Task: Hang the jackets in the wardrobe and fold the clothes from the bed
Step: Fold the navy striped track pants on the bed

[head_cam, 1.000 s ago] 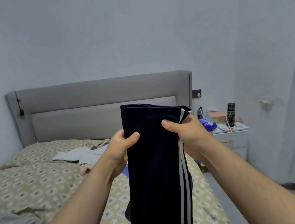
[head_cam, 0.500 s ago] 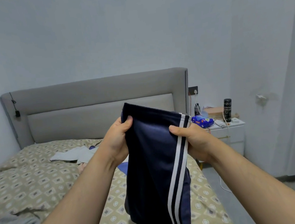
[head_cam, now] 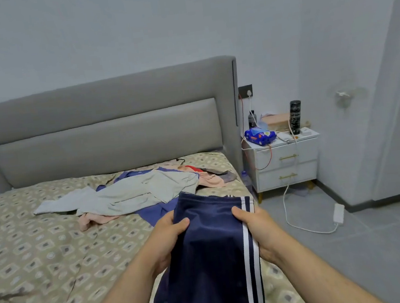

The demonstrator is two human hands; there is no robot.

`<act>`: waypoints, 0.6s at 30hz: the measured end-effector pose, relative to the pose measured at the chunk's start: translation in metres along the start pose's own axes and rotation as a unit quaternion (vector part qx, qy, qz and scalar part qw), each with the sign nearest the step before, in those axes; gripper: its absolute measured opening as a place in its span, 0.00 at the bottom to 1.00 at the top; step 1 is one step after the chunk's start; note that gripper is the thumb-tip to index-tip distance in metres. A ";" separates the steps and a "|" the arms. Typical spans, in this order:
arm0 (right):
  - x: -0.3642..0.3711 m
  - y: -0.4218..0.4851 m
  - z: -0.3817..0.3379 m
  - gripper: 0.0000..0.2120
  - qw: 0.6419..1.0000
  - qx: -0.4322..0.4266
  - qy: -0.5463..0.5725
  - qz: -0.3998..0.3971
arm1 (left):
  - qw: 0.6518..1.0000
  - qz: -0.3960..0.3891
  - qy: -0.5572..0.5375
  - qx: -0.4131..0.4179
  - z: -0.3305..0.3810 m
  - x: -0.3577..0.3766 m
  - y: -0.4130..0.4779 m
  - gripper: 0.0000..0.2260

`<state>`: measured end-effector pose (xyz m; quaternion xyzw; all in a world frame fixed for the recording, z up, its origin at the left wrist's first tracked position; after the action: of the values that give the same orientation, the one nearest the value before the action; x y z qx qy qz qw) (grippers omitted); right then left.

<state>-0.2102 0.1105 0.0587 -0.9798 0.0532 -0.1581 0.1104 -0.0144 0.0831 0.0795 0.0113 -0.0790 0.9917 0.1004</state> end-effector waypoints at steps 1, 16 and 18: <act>-0.009 0.010 0.011 0.06 1.000 0.006 -0.006 0.006 | 1.000 0.008 -0.001 -0.007 -0.010 0.001 0.011 0.10; -0.066 0.136 0.140 0.21 0.951 0.039 -0.307 0.022 | 0.936 -0.098 0.129 -0.313 -0.186 -0.011 0.131 0.15; -0.065 0.142 0.142 0.23 0.946 0.039 -0.323 0.016 | 0.935 -0.073 0.176 -0.300 -0.206 -0.022 0.138 0.13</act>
<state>-0.2361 0.0099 -0.1253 -0.9723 0.0239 0.1662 0.1627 -0.0220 -0.0220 -0.1462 -0.1888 -0.3533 0.8978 0.1831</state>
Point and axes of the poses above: each hand's wrist, its own y-axis towards the middle knuckle, its own x-axis out of the palm, z = x × y, the point moved 9 cm from there along y, towards the middle knuckle, and after that the axes turned 4 degrees about -y, right-handed, at the moved point
